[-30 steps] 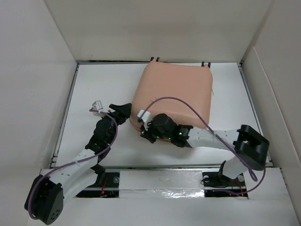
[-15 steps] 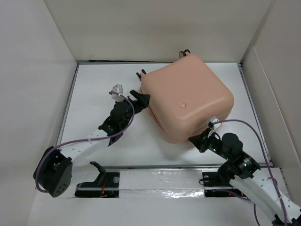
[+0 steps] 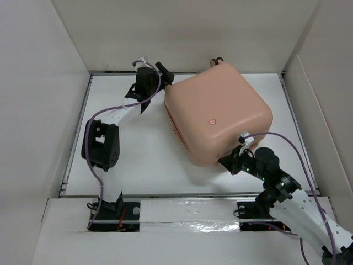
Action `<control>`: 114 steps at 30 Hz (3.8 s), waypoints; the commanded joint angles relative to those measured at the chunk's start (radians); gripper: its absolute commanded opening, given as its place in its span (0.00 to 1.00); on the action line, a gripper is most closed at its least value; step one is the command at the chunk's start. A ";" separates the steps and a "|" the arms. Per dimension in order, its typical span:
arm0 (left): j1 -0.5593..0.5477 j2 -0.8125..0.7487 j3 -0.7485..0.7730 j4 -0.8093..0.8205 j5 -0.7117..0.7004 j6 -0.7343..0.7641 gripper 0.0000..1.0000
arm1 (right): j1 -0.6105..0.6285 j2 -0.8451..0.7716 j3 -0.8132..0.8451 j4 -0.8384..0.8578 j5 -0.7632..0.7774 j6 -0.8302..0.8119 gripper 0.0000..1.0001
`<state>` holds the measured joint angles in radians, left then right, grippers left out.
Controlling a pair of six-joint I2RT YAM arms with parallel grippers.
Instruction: Pack the luggage
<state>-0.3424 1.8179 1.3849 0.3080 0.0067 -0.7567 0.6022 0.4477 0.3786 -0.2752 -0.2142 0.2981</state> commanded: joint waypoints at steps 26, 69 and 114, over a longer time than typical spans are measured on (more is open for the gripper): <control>0.025 0.284 0.255 0.031 0.196 -0.119 0.46 | -0.012 -0.009 -0.004 0.093 0.006 -0.001 0.00; 0.246 -0.420 -0.821 0.689 0.084 -0.207 0.00 | 0.016 0.292 -0.041 0.326 0.189 0.021 0.29; 0.336 -0.675 -0.655 0.155 0.105 -0.178 0.58 | -0.024 0.267 0.014 0.261 0.282 -0.013 0.40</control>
<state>-0.0147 1.1522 0.6743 0.3840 0.1207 -1.0019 0.5827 0.6720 0.3920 -0.0986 0.1490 0.3244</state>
